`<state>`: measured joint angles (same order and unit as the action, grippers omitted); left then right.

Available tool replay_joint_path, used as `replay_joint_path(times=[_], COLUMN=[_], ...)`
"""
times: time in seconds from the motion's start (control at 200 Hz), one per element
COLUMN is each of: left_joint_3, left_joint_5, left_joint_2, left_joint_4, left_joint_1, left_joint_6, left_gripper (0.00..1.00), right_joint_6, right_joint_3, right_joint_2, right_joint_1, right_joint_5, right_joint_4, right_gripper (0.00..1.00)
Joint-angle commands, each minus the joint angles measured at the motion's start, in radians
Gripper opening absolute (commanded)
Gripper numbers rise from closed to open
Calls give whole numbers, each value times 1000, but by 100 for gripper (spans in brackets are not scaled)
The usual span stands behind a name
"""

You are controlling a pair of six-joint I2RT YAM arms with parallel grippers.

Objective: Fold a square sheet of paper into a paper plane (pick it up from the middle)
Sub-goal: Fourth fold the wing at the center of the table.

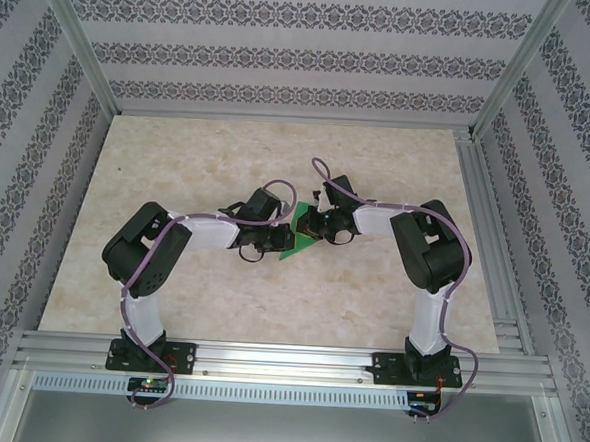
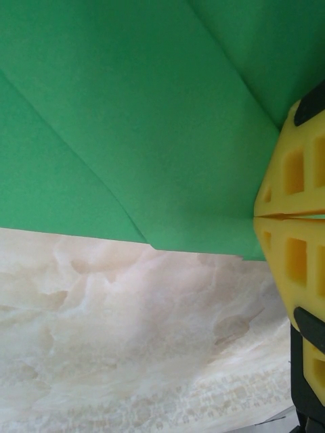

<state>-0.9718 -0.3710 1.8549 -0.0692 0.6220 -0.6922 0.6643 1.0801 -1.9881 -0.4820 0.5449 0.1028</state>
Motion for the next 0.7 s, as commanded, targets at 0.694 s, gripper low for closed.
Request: replay_joint_path(times=[0.694], left_joint_3=[123], left_joint_5=[12], left_joint_2=[-25], left_joint_4=[-84], left_joint_1=[5], left_joint_6=[45], left_gripper=[1], right_joint_6=[47], right_joint_3=[-80], right_joint_2=[95], right_joint_1=[-9], right_joint_5=[55], right_joint_4=[-85], right_gripper=[13])
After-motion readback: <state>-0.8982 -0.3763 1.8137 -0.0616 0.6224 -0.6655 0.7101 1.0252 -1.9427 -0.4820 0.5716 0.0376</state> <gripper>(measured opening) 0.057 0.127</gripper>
